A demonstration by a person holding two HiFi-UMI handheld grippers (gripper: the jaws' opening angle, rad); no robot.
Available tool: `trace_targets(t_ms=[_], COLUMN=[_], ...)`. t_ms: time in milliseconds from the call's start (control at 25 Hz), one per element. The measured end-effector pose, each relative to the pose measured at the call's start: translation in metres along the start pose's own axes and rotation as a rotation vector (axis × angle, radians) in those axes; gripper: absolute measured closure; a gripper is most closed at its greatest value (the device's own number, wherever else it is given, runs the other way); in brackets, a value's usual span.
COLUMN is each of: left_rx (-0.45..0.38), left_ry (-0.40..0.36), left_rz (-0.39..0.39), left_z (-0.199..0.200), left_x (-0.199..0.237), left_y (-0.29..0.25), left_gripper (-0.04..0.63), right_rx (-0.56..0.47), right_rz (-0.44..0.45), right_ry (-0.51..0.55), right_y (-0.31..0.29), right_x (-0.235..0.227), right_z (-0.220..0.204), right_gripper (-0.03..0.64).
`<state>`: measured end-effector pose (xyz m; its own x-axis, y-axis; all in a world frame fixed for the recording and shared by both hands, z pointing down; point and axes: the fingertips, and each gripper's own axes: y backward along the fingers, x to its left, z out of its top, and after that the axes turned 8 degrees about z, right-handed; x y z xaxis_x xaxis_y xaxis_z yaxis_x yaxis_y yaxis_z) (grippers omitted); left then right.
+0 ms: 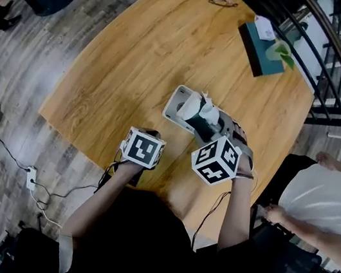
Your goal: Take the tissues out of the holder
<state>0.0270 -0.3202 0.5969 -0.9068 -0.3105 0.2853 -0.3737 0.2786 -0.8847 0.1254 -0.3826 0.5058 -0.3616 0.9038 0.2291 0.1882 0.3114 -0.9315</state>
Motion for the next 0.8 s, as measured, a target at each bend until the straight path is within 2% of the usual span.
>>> trace_targets(t_ms=[360,600,800], left_rx=[-0.011,-0.034,-0.019], left_ry=[-0.015,-0.019,-0.014], left_rz=[0.025,0.03,0.038], left_z=[-0.014,-0.03,-0.049], left_x=[-0.008,-0.015,-0.018], left_y=[0.017,0.021,0.033], left_gripper=[0.588,0.588,0.588], right_rx=[-0.032,-0.035,-0.043], right_rz=[-0.013,0.0,0.021], right_ry=[-0.029,-0.035,-0.029], right_y=[0.028,0.034,0.041], right_x=[0.034,0.065,0.094], right_z=[-0.01,-0.021,-0.027], right_gripper=[0.327,0.327,0.327])
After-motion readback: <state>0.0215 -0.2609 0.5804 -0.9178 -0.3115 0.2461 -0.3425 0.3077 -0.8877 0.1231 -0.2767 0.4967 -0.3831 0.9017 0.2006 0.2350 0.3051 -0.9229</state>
